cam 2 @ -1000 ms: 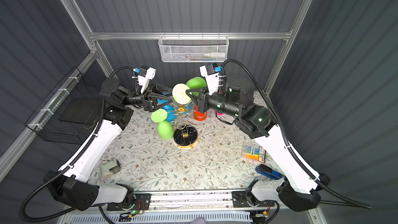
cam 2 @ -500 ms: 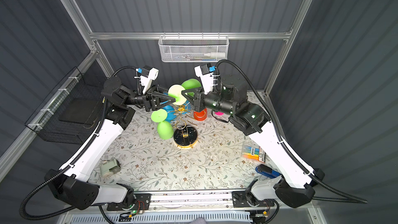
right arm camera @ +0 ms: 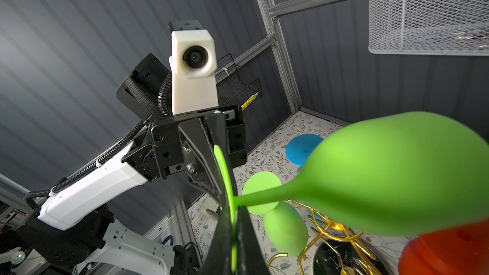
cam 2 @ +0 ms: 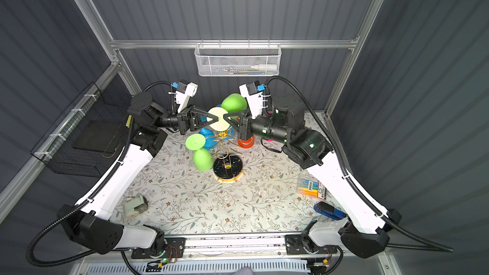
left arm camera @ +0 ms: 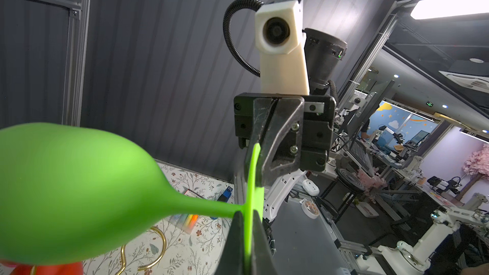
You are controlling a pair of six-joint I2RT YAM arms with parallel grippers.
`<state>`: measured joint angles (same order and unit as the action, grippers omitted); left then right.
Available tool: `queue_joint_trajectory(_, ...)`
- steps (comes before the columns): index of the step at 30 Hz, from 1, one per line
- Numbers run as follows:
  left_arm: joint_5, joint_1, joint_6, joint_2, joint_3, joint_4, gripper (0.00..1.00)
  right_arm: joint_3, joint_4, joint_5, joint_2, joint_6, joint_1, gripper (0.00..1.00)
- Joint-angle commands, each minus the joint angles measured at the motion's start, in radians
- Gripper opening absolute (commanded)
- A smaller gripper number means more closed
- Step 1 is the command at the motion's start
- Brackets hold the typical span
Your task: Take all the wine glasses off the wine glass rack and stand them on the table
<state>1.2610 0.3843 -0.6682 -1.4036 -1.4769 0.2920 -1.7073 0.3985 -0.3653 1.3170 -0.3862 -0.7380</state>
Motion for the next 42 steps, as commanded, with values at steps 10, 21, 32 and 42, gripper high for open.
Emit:
queue_joint_trajectory(10, 0.008, -0.002, -0.067, -0.057, -0.179, -0.111, 0.00, 0.220, -0.005, 0.243, -0.276, 0.175, 0.046, 0.73)
queue_joint_trajectory(21, 0.008, -0.002, -0.271, -0.097, -0.263, -0.100, 0.00, 0.597, -0.439, 0.373, -0.460, 0.627, 0.053, 0.88)
queue_joint_trajectory(32, 0.034, -0.002, -0.429, -0.122, -0.294, -0.080, 0.00, 0.567, -0.557, 0.304, -0.289, 0.788, 0.054, 0.96)
queue_joint_trajectory(42, 0.040, -0.002, -0.447, -0.115, -0.295, -0.079, 0.00, 0.516, -0.653, 0.176, -0.154, 0.699, 0.123, 0.99)
